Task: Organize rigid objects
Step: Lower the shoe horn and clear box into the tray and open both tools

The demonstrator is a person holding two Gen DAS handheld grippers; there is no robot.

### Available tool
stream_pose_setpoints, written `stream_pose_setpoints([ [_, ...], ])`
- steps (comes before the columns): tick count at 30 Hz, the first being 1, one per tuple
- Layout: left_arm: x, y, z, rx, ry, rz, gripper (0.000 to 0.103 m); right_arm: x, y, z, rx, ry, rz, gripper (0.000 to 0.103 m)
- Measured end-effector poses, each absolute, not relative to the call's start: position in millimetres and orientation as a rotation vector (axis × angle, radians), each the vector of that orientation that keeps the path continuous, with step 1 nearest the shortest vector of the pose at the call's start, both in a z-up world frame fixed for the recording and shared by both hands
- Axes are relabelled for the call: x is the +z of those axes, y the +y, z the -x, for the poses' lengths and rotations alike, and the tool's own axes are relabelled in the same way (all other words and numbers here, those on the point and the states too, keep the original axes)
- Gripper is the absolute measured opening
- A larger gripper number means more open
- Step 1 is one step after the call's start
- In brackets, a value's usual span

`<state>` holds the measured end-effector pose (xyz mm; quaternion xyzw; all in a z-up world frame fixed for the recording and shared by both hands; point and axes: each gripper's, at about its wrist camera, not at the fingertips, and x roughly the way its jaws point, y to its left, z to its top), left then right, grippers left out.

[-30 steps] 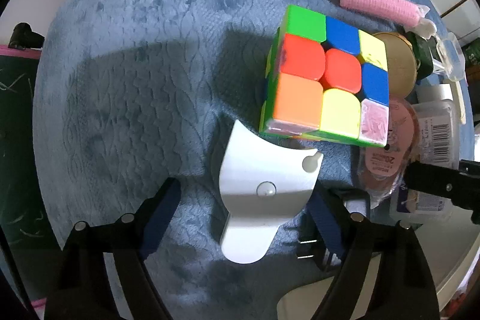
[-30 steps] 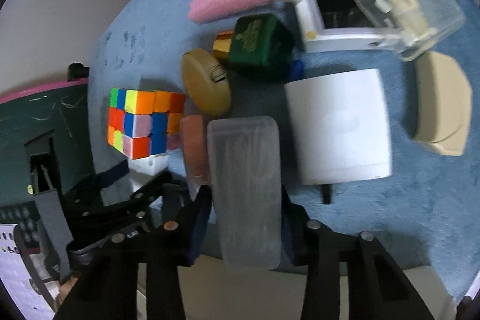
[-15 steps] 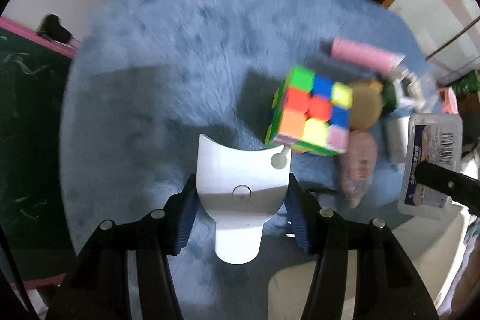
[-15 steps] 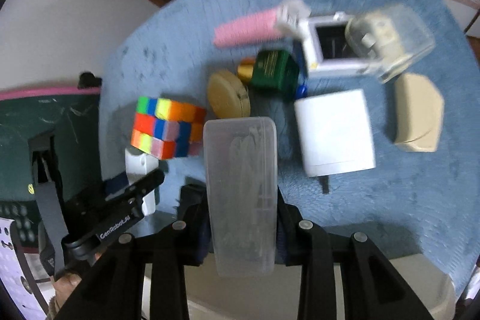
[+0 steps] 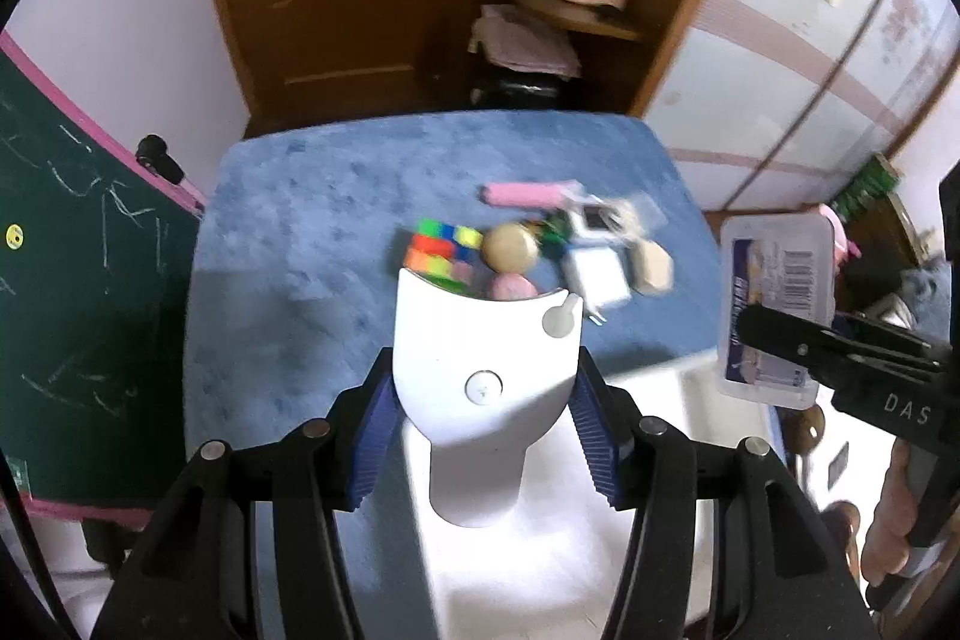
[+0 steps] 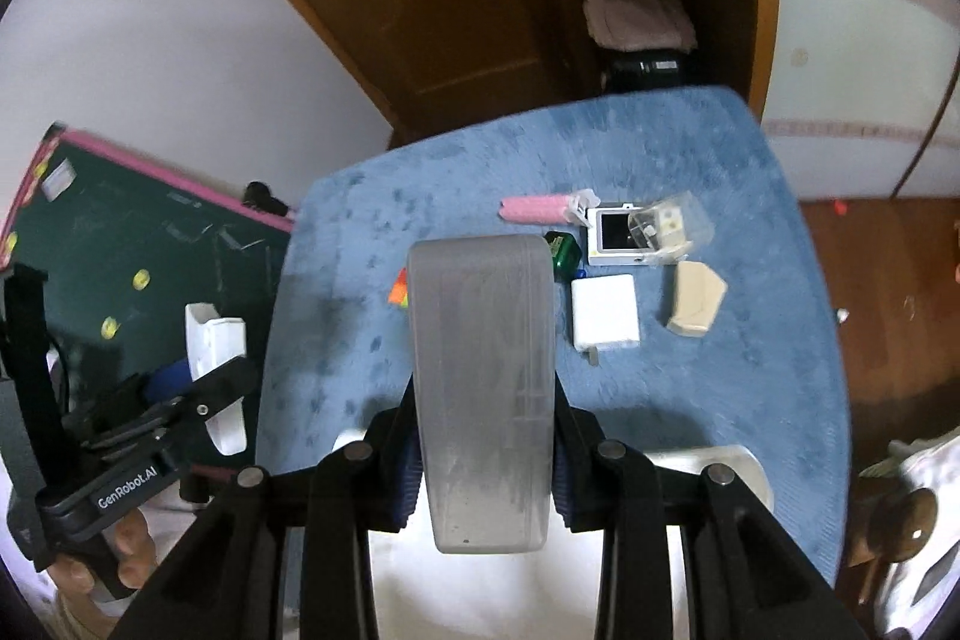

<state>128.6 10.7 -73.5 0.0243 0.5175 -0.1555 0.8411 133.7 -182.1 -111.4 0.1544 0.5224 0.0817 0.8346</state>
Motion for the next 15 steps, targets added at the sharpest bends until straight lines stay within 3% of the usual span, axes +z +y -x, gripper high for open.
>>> stream_pose_setpoints([
  [7, -111.3, -20.9, -85.7, -0.344, 1.189, -0.094, 0.058, -118.5, -190.1, -68.9, 0.131, 1.139, -0.229, 0.034],
  [15, -190.7, -40.7, -60.0, -0.297, 1.303, -0.143, 0.058, -211.6, -204.3, -26.1, 0.058, 1.329, -0.229, 0.034],
])
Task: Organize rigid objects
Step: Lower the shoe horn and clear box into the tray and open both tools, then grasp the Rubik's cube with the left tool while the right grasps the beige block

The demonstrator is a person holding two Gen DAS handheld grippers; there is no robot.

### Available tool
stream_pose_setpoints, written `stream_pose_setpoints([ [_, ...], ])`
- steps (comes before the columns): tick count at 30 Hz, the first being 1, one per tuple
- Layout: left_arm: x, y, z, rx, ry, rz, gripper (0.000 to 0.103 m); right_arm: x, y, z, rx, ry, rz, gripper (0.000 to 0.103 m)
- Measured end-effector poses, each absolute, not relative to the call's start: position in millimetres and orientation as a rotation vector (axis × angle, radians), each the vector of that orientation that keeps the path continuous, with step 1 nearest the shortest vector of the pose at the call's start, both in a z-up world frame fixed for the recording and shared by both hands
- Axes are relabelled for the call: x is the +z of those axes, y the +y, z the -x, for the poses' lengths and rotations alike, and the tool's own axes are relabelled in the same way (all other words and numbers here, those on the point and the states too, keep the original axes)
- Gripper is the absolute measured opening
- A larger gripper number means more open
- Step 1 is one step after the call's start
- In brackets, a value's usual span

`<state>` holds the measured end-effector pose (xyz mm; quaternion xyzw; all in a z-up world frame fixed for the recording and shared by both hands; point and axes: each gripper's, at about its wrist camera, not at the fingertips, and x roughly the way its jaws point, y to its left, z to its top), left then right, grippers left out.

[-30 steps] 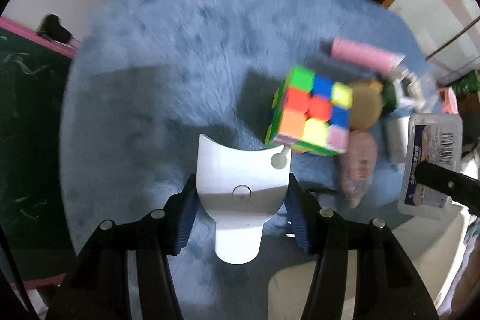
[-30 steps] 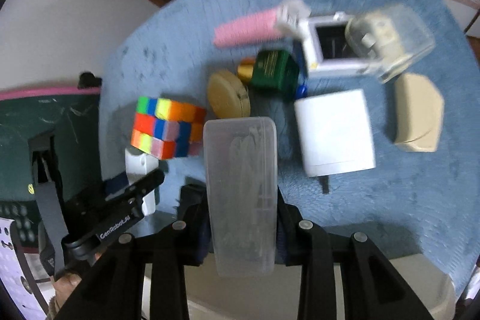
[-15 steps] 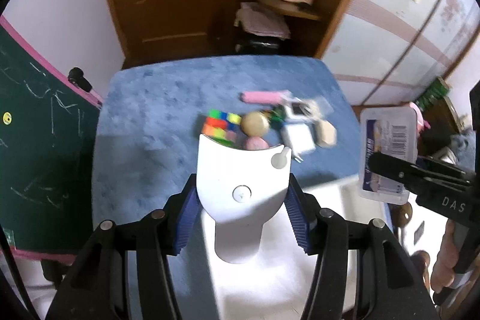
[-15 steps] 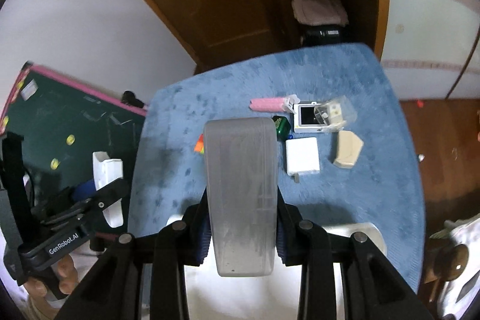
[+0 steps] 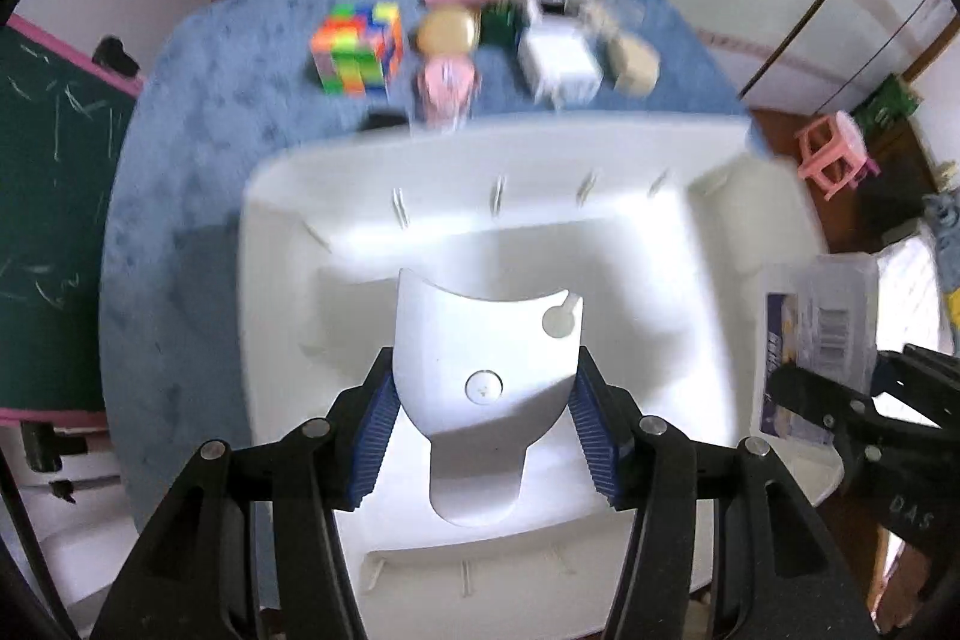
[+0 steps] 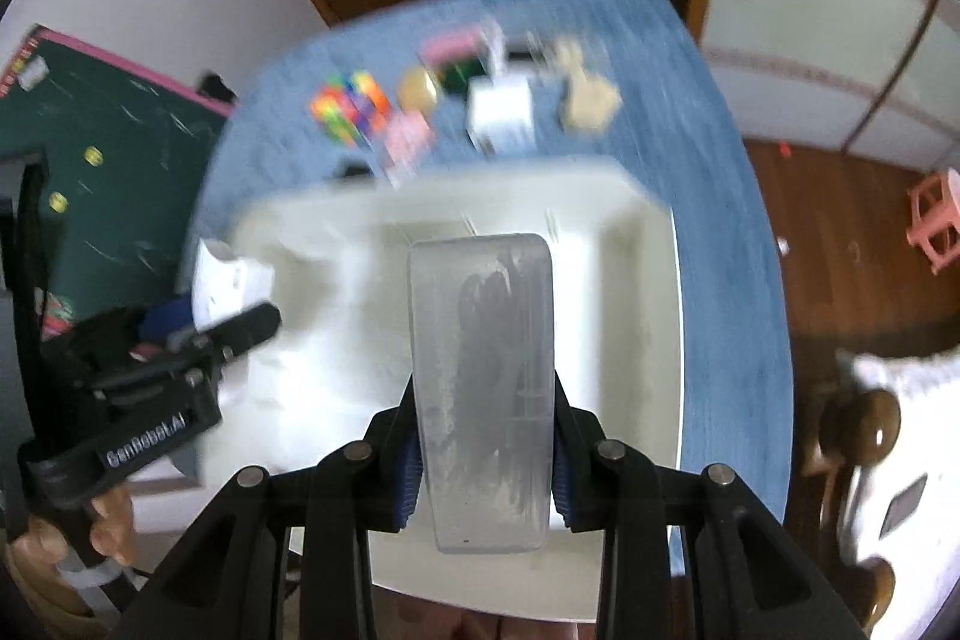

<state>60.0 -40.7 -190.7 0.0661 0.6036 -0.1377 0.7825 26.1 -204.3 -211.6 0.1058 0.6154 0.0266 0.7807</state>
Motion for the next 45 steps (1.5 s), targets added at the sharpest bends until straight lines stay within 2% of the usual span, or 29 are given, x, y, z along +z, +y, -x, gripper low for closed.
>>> stream_pose_setpoints([
  [12, -245.4, -45.9, -41.7, -0.318, 1.342, -0.181, 0.058, -289.6, -193.7, -10.0, 0.041, 1.486, -0.116, 0.035],
  [22, -250.0, -34.8, -40.6, -0.321, 1.349, -0.130, 0.059, -301.2, -179.8, -19.6, 0.030, 1.508, 0.000, 0.035],
  [24, -248.1, -33.3, -41.3, -0.315, 1.357, -0.127, 0.059, -299.8, -175.4, -18.4, 0.032, 1.502, 0.016, 0.039],
  [25, -247.0, -33.0, -41.6, -0.312, 1.361, -0.129, 0.062, -297.4, -172.7, -18.6, 0.032, 1.497, 0.023, 0.046],
  [26, -244.0, -32.8, -41.7, -0.310, 1.361, -0.132, 0.068, -293.6, -168.4, -18.1, 0.032, 1.490, 0.026, 0.050],
  [29, -230.4, -33.9, -41.0, -0.287, 1.330, -0.145, 0.080, -285.1, -164.7, -17.7, 0.047, 1.473, 0.036, 0.055],
  [31, -221.3, -34.1, -40.4, -0.302, 1.322, -0.140, 0.081, -278.8, -163.1, -16.0, 0.044, 1.463, 0.054, 0.059],
  [37, -191.1, -36.1, -38.7, -0.318, 1.304, -0.166, 0.082, -243.6, -163.4, -10.3, 0.049, 1.394, 0.070, 0.059],
  [45, -125.2, -29.2, -57.0, -0.296, 1.130, -0.203, 0.082, -180.3, -178.5, -11.7, 0.031, 1.270, 0.041, 0.059],
])
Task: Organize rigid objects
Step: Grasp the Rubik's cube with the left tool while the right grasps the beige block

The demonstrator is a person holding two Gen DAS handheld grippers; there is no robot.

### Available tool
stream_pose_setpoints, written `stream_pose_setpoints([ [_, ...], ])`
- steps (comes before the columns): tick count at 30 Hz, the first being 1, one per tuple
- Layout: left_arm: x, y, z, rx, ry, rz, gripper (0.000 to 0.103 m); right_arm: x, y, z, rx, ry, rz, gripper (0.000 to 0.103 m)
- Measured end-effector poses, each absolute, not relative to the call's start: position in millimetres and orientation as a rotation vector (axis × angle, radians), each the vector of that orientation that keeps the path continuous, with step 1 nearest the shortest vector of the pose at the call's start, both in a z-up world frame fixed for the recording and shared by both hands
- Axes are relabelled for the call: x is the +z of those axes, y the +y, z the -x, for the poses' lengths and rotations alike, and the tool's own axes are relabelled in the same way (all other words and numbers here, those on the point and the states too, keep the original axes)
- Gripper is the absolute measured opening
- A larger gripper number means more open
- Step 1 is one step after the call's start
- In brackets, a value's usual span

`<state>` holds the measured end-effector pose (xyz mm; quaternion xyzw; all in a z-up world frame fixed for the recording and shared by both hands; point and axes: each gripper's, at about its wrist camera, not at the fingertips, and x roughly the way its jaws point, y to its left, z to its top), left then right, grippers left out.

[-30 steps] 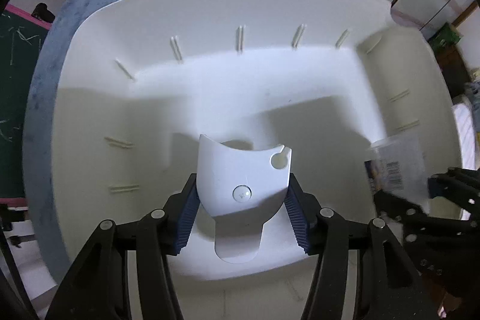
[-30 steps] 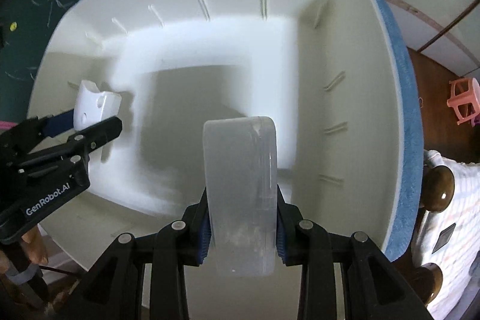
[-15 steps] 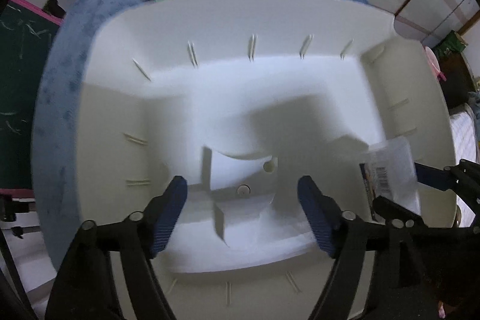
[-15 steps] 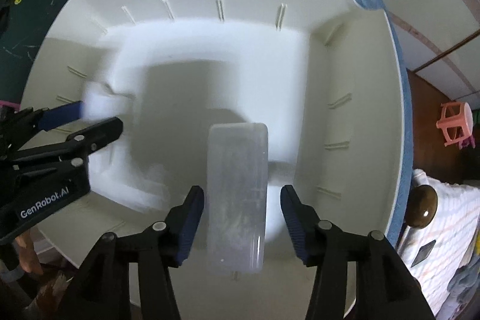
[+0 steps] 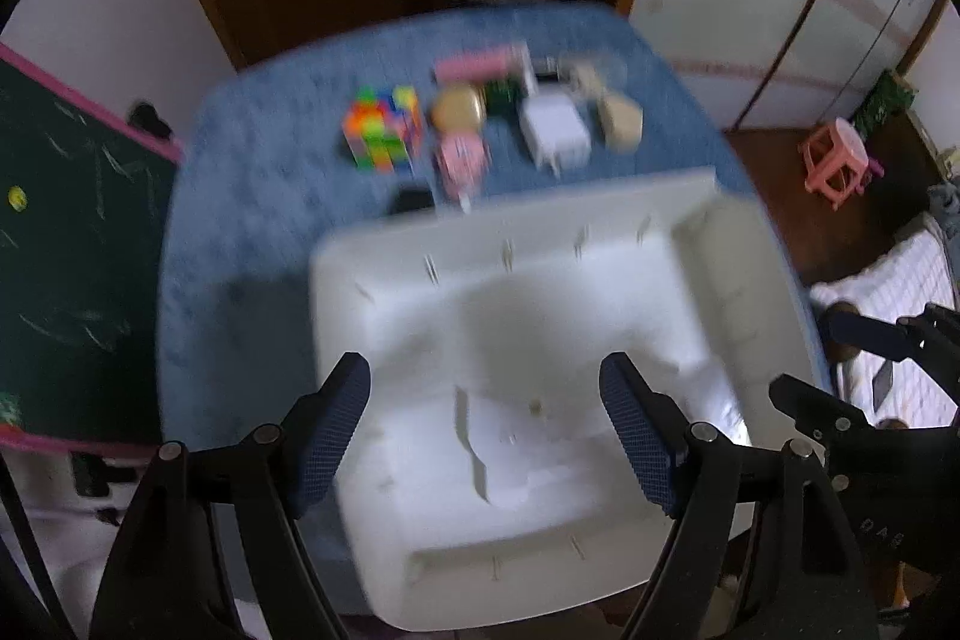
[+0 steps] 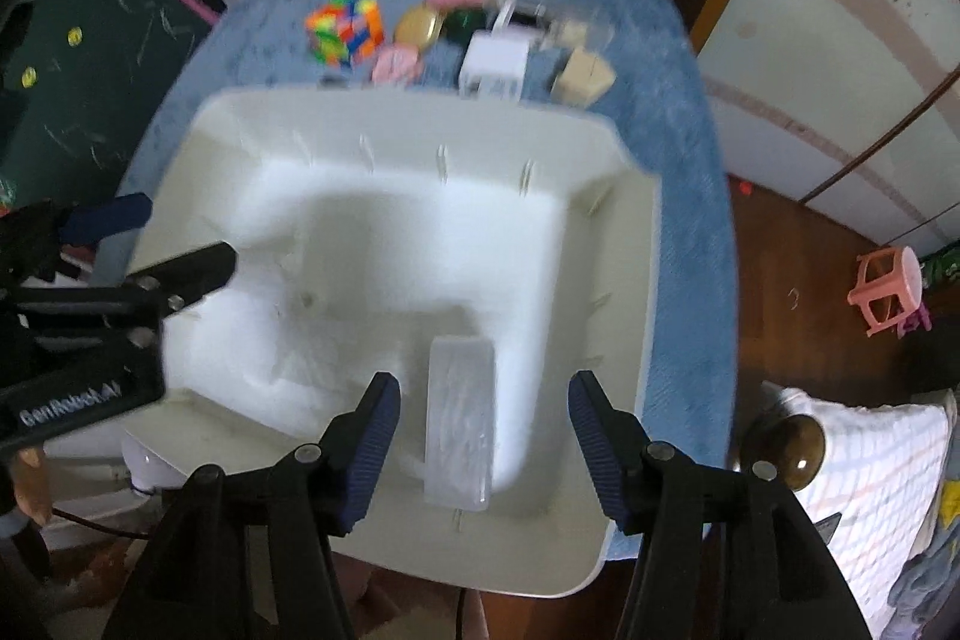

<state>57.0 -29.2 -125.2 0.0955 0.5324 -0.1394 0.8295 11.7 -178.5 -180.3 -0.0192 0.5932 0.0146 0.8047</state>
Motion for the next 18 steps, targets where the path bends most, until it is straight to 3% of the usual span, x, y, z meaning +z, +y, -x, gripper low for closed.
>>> stream_pose_setpoints([
  [14, -19.6, -19.1, -106.9, -0.253, 0.930, -0.176, 0.082, -46.6, -213.8, -47.1, -0.004, 1.023, -0.015, 0.059],
  [18, -4.3, -14.7, -129.0, -0.229, 0.898, -0.161, 0.083, -15.0, -225.3, -66.6, -0.008, 0.970, -0.058, 0.064],
])
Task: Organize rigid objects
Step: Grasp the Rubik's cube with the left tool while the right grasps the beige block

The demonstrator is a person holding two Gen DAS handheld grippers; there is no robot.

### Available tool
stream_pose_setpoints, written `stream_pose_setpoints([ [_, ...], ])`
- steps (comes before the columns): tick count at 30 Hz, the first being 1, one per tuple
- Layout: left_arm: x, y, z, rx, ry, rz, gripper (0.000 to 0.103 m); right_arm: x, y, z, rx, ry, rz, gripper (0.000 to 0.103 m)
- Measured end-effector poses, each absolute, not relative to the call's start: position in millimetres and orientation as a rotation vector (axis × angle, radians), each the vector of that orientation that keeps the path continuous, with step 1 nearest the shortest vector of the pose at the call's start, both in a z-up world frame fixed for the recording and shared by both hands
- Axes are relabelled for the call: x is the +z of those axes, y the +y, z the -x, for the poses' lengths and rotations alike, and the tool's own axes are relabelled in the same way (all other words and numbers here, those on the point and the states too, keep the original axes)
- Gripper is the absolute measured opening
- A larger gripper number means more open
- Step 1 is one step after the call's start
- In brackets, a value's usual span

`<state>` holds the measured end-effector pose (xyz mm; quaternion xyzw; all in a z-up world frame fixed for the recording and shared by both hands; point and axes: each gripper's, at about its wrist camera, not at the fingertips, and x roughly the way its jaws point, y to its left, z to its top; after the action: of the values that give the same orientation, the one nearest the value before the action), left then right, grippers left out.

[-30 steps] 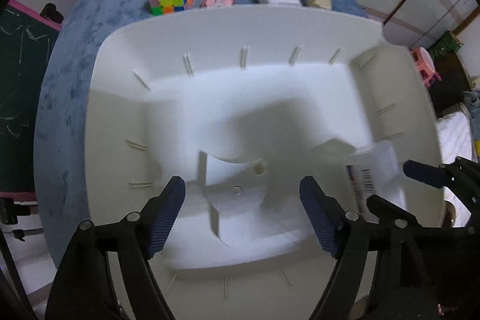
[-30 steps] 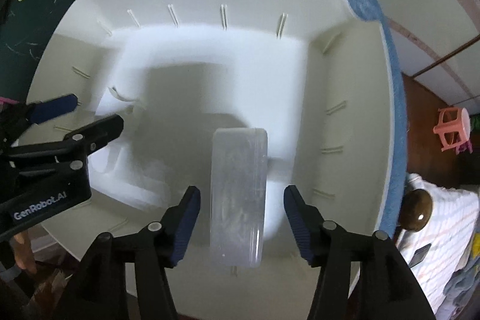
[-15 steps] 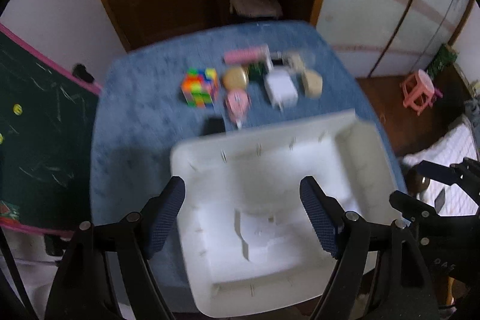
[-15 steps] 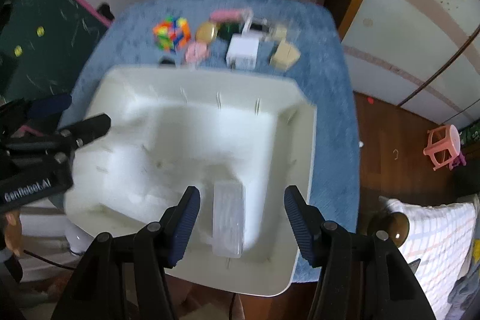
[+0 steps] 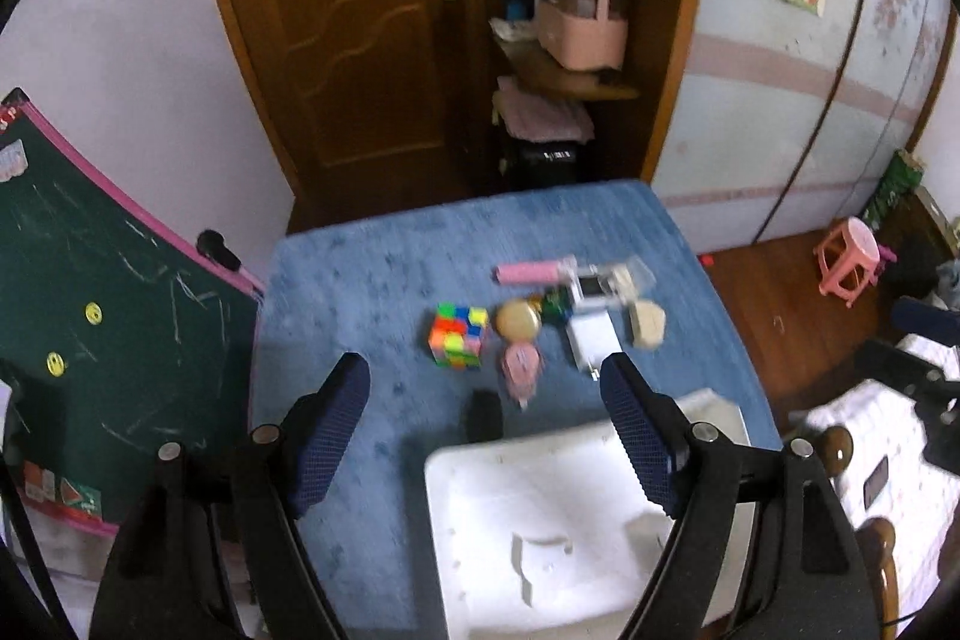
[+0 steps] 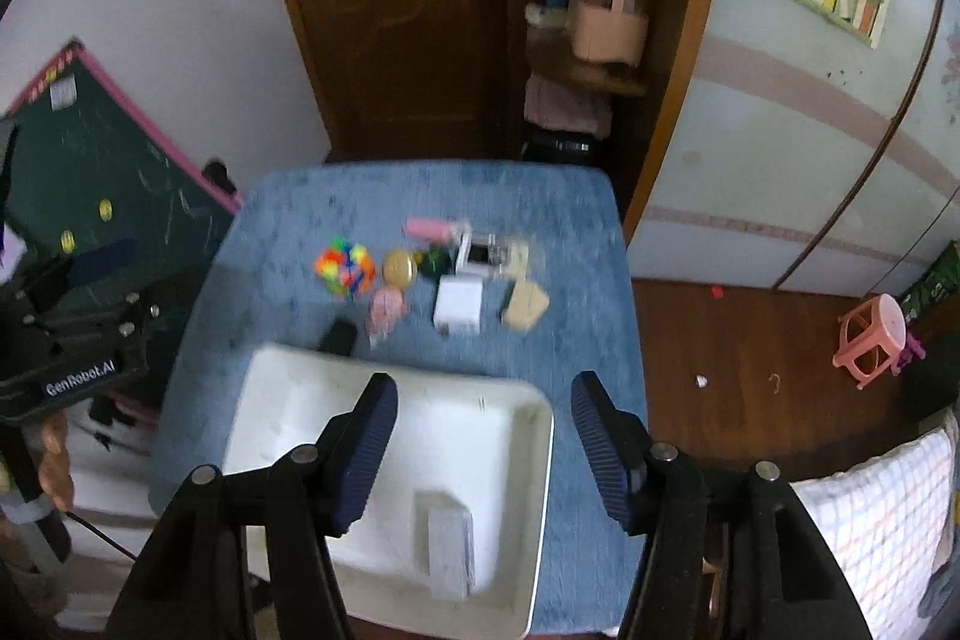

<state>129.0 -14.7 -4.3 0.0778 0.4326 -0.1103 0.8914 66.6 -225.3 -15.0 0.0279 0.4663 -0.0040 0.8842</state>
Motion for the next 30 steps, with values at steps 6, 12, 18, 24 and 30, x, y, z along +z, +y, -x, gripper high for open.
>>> stream_pose_setpoints([
  [6, -7.2, -6.6, -174.7, -0.208, 0.914, -0.155, 0.086, 11.2, -237.0, -105.7, -0.044, 0.911, -0.099, 0.065],
  [12, -51.2, -4.5, -231.8, -0.218, 1.029, -0.125, 0.086, -9.4, -253.7, -161.4, -0.097, 0.936, -0.152, 0.065],
  [18, -128.9, -10.7, -278.7, -0.206, 1.162, -0.157, 0.086, -83.5, -270.4, -221.1, -0.147, 1.074, -0.212, 0.065],
  [24, -191.7, -11.1, -305.5, -0.207, 1.273, -0.137, 0.086, -179.7, -276.6, -261.4, -0.202, 1.248, -0.248, 0.065],
  [30, -226.0, -11.5, -316.7, -0.210, 1.338, -0.135, 0.086, -241.2, -278.7, -278.7, -0.216, 1.354, -0.287, 0.065],
])
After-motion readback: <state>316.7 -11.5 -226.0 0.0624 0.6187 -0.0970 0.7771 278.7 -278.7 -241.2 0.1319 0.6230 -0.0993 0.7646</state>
